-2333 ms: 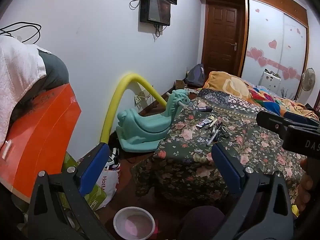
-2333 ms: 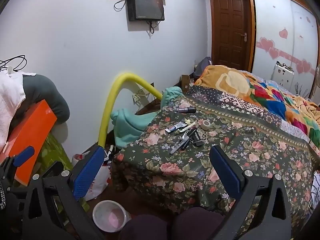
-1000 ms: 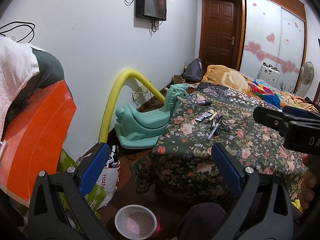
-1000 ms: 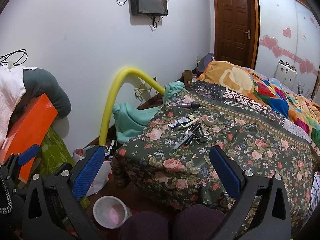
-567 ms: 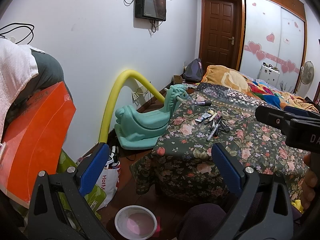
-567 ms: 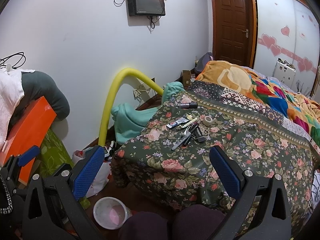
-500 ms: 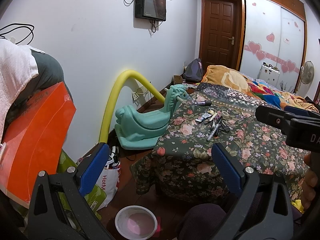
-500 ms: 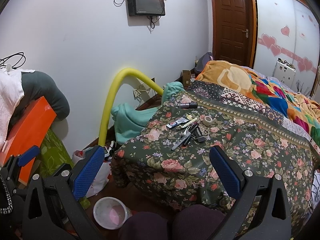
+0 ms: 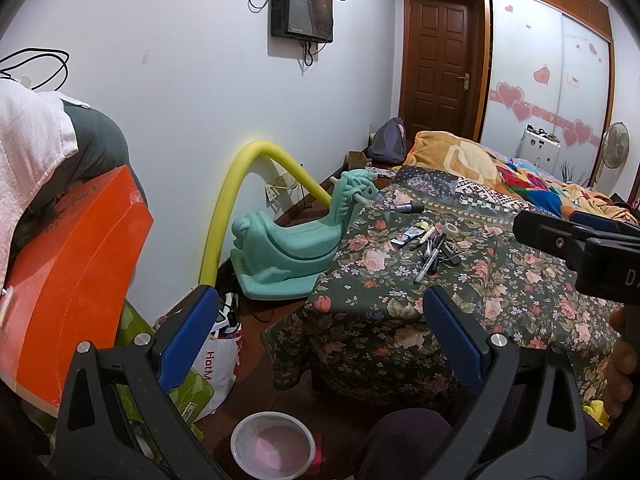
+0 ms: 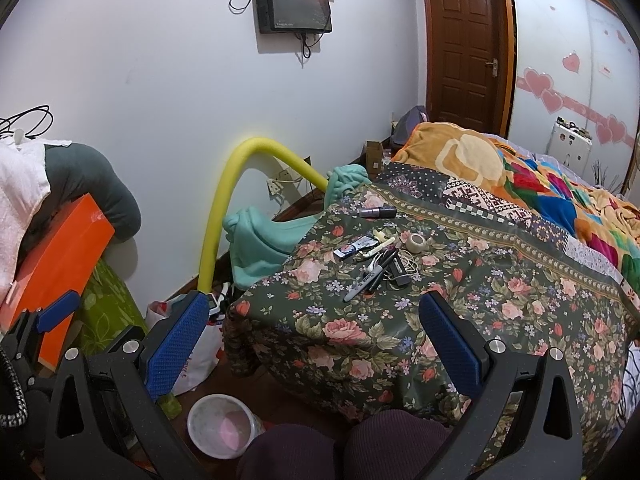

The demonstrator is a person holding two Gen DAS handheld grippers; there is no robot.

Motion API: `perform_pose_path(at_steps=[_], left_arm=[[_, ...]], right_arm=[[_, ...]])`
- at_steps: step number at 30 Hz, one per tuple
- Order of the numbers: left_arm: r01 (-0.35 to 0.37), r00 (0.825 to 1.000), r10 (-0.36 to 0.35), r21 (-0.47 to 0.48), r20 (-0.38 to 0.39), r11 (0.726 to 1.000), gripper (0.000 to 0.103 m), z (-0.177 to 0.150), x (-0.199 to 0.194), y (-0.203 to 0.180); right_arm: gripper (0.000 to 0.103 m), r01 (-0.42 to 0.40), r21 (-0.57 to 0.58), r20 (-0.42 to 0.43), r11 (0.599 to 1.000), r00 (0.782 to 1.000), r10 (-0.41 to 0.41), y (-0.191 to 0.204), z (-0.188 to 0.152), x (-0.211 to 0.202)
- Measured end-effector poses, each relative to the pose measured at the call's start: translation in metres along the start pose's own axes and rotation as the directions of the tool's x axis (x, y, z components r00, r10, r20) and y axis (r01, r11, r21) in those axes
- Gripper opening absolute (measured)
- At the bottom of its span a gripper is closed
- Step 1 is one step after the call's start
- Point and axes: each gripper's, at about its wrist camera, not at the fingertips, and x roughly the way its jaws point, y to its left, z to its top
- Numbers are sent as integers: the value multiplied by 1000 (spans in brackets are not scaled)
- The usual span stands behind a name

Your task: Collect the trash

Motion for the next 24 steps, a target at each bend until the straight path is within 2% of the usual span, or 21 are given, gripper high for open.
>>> perform_pose_path(at_steps=[12, 19, 24], left_arm=[[-29, 1000, 29, -3, -6, 1000, 102, 9, 3, -9], [-35, 999, 34, -18, -23, 999, 102, 17, 19, -27], [-37, 998, 36, -14, -56, 999, 102, 27, 45, -46]], right_arm=[[103, -25, -4, -9, 1000, 1000, 25, -9, 4, 0], [103, -25, 9, -34, 1000, 999, 26, -35, 10, 9], [103, -11, 31, -51, 999, 999, 13, -61, 16, 24]])
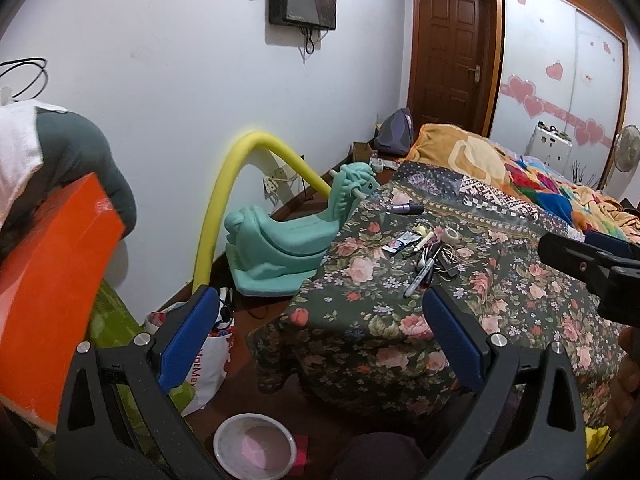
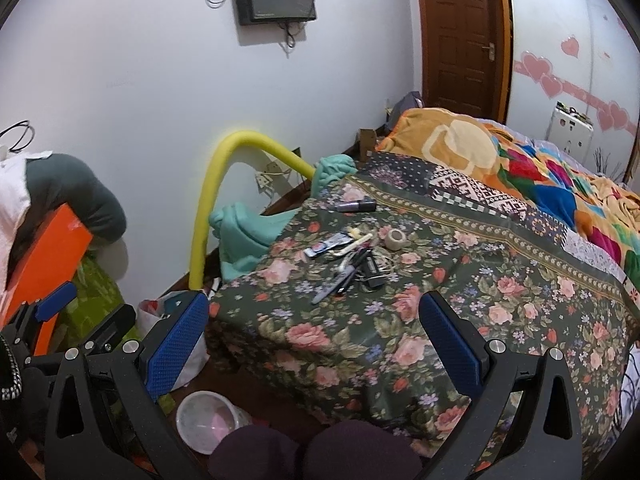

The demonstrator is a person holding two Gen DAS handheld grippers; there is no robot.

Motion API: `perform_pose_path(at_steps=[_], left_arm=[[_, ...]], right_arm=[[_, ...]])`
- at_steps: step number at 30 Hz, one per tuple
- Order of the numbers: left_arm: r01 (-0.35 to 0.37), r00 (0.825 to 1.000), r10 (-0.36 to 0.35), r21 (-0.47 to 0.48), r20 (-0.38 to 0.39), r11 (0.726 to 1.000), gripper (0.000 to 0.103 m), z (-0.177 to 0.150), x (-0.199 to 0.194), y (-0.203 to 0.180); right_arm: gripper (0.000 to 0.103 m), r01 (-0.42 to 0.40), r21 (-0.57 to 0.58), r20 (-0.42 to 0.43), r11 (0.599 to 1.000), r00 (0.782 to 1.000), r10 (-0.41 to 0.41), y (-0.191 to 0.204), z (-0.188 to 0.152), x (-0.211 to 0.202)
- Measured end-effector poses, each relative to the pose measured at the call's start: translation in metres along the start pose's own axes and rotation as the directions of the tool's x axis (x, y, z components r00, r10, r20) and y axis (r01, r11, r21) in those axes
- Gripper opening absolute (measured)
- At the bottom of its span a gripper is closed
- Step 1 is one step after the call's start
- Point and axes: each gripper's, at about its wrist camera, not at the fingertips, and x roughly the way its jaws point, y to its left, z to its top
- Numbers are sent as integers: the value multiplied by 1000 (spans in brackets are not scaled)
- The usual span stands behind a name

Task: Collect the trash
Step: 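Reach the left gripper to the black Sharpie marker and close on it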

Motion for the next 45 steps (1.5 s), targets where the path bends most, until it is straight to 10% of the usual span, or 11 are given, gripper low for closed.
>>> perform_pose_path(at_steps=[12, 25, 38, 45], left_arm=[[2, 993, 0, 19, -115, 1000, 98, 13, 93, -47], [116, 958, -104, 30, -267, 993, 69, 9, 203, -90], [258, 901, -226, 37, -370, 965, 33, -9, 262, -115], [310, 873, -275, 23, -403, 950, 29, -14, 275, -118]], right_arm=[[103, 38, 21, -109, 999, 993, -35, -64, 13, 73], [102, 41, -112, -186, 993, 981, -62, -100, 13, 160], [41, -147, -139, -306, 979, 947, 99, -92, 9, 233], [41, -196, -111, -392, 974, 910, 138, -92, 4, 268]])
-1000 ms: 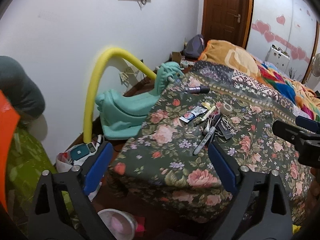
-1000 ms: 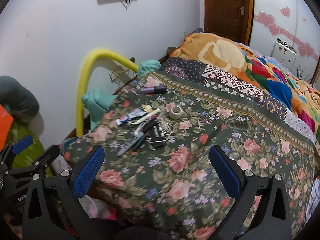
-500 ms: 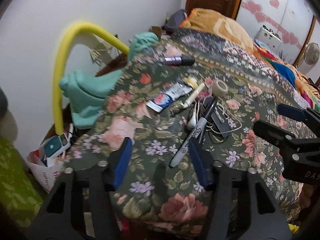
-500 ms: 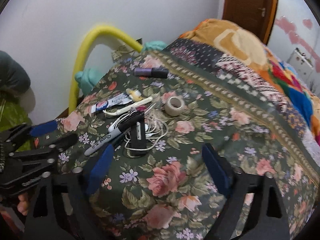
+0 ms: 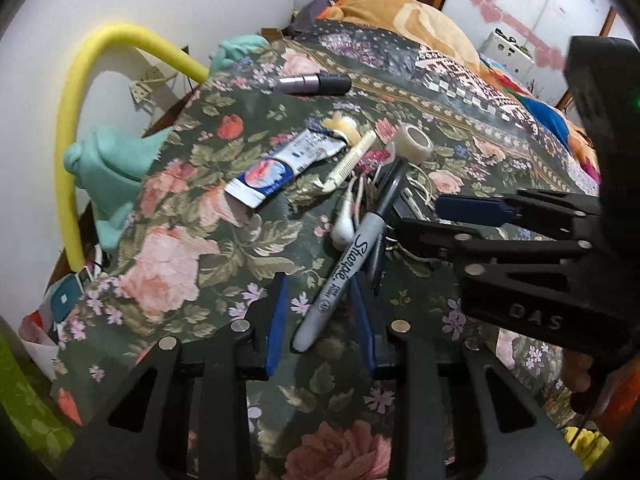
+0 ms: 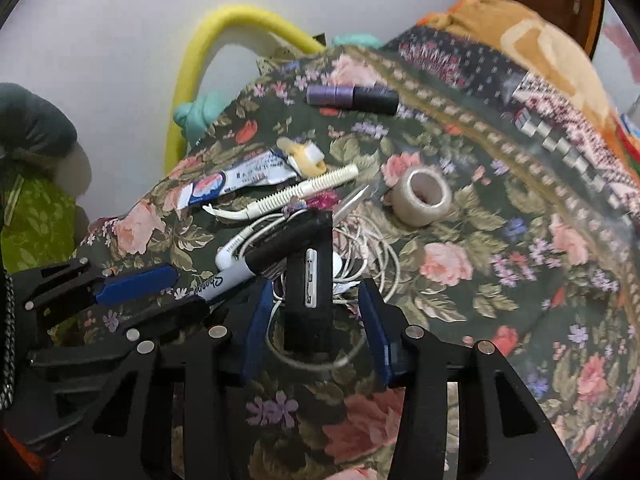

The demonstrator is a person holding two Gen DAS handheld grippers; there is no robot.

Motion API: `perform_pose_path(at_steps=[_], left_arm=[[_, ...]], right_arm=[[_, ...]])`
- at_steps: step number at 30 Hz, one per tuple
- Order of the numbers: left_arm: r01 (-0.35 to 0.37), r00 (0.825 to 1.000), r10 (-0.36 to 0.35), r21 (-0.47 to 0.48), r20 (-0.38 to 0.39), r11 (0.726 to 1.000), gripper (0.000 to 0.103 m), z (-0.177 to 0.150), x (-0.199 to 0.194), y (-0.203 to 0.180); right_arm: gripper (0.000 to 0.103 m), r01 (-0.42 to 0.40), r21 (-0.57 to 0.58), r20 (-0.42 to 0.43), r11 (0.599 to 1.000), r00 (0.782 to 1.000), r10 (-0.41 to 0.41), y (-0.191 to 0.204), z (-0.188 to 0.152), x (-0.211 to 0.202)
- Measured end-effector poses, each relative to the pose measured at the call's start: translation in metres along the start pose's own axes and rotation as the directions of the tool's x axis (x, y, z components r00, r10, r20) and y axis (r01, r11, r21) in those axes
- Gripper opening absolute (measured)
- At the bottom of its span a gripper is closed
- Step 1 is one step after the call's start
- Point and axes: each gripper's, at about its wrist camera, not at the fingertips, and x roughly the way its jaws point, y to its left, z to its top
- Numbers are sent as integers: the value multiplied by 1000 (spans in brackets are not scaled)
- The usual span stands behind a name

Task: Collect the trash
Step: 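Reach the left gripper to the black Sharpie marker and close on it, then carry the marker in the left gripper over the white bin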

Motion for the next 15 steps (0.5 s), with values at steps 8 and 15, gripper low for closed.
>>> perform_pose_path(at_steps=[8, 15], left_arm=[[25, 1000, -25, 21, -2, 999, 21, 2, 7, -3], [33, 999, -34, 82, 8, 996, 10, 5, 2, -19]], right_arm=[[23, -34, 53, 5, 998, 999, 34, -11, 1, 1], [23, -26, 79, 50, 997, 998, 22, -17, 2, -21]])
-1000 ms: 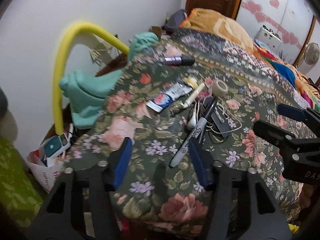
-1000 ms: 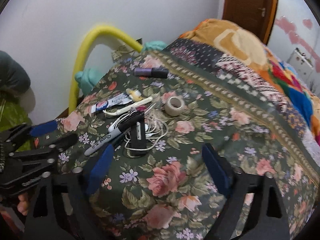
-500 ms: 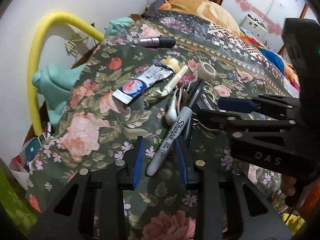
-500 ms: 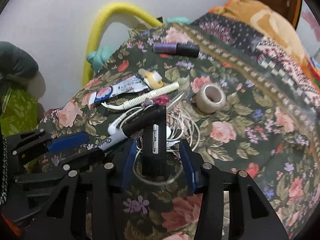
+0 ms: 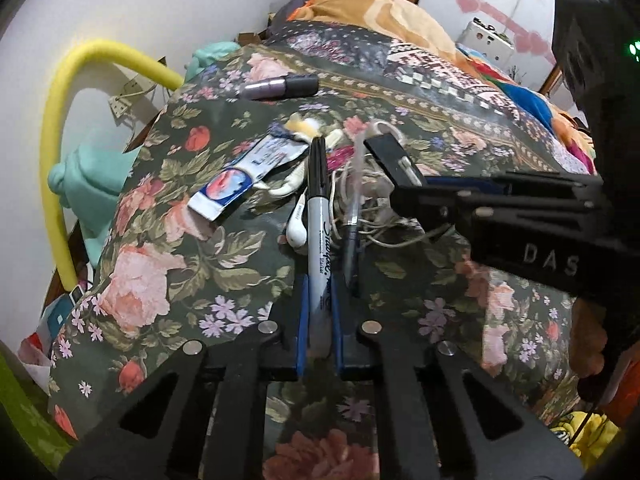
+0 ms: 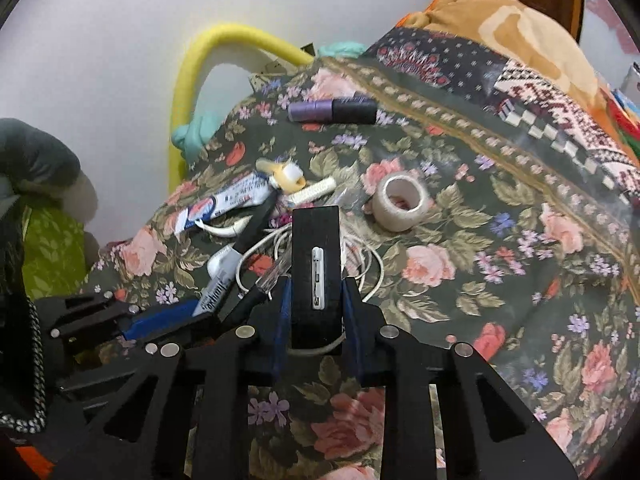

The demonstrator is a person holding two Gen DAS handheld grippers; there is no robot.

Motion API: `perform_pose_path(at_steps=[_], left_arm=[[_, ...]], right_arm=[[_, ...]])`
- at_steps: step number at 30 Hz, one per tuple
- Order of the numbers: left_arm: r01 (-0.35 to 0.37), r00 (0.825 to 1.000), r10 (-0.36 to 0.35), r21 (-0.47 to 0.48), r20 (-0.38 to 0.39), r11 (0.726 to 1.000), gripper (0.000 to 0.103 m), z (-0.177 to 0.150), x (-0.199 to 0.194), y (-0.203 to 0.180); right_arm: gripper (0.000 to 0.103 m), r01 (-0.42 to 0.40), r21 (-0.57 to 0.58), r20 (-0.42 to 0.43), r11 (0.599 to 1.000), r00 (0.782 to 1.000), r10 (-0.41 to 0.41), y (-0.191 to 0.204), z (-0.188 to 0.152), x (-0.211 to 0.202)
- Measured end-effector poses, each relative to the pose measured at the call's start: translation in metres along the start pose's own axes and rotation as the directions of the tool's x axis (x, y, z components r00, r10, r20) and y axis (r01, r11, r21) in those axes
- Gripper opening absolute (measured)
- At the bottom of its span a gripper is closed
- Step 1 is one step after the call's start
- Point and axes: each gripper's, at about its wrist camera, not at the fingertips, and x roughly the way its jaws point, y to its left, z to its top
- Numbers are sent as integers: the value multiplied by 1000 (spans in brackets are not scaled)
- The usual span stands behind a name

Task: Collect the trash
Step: 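Carry the marker in the left gripper over the white bin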

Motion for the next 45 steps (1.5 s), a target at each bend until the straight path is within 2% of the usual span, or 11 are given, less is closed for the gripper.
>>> perform_pose_path(at_steps=[7, 14, 24, 29, 35, 39, 45], left_arm=[[7, 999, -7, -3, 53, 1000, 10, 3, -30, -12], [-31, 993, 30, 7, 111, 999, 10, 3, -70, -21], [-70, 989, 75, -49, 126, 996, 10, -17, -111, -11], [-89, 988, 98, -75, 117, 993, 10, -31, -121, -4], [-98, 989, 109, -104, 100, 990, 10, -43, -120, 4], [-101, 991, 109, -106, 82, 989, 10, -44, -111, 4], [-99, 993, 104, -83, 53, 992, 10, -42, -93, -4]], right_arm=[[23, 16, 14, 67, 1000, 998, -17, -1, 7, -34], [23, 32, -16, 122, 999, 992, -30, 12, 7, -67], [23, 16, -20, 148, 1000, 989, -13, 32, -3, -101], [23, 33, 16, 132, 999, 991, -35, 25, -10, -102], [23, 99, 86, 111, 991, 988, -108, -1, -20, -93], [23, 142, 145, 40, 979, 988, -150, -32, -29, -74], [23, 229, 179, -73, 957, 973, -219, -77, -53, -46]])
